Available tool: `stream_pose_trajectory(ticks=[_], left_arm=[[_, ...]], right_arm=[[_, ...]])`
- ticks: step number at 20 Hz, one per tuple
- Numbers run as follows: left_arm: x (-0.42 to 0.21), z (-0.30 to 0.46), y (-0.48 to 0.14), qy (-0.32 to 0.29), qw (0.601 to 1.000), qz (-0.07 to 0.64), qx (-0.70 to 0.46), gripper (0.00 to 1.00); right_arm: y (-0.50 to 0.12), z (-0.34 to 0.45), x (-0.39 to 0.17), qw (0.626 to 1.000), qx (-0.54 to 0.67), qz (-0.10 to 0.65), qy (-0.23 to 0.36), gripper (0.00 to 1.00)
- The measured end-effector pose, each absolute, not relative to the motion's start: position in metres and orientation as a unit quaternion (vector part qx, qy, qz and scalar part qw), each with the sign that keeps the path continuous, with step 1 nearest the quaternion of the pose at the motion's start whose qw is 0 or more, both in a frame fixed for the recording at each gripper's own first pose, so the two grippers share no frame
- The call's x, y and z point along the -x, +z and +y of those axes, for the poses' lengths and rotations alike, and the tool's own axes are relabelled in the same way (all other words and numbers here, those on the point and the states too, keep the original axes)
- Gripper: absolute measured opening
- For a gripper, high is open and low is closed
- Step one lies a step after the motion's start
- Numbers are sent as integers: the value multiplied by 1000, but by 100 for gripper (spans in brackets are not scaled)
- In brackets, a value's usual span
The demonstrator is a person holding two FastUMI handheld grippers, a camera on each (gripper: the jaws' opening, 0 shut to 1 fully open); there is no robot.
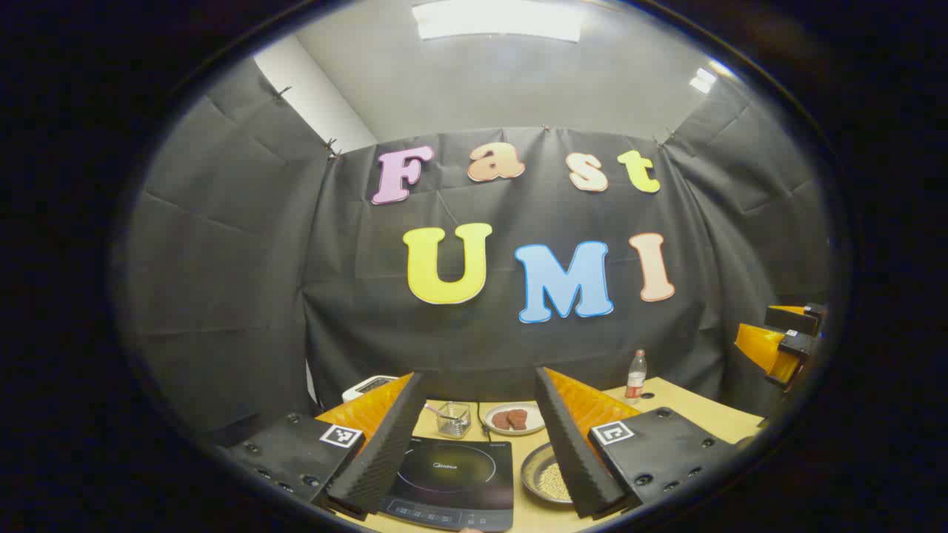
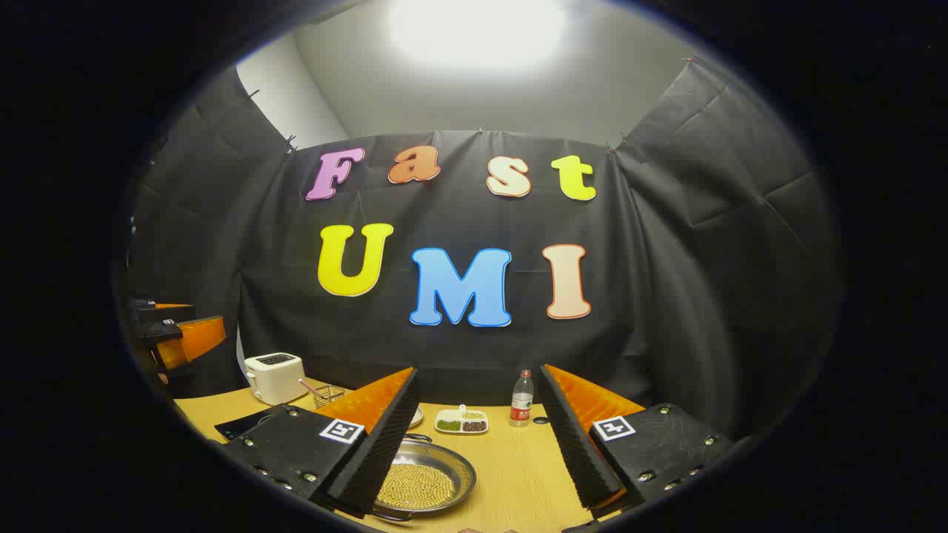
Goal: First push the handle of the pot to place it horizontally, then grasp the pot with both hands and set it on the induction cooktop.
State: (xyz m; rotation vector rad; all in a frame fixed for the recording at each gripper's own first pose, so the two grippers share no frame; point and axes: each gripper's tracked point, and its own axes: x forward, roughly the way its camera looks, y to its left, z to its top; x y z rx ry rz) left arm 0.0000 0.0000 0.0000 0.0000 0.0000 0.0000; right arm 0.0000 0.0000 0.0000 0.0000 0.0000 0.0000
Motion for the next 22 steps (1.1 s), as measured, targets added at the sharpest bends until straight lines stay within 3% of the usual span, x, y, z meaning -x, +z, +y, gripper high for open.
stream_pose_trajectory(ticks=[22], left_arm=[[12, -5, 0, 12, 1000, -5, 5, 99]], right_arm=[[-9, -8, -4, 1000, -4, 9, 2, 96]])
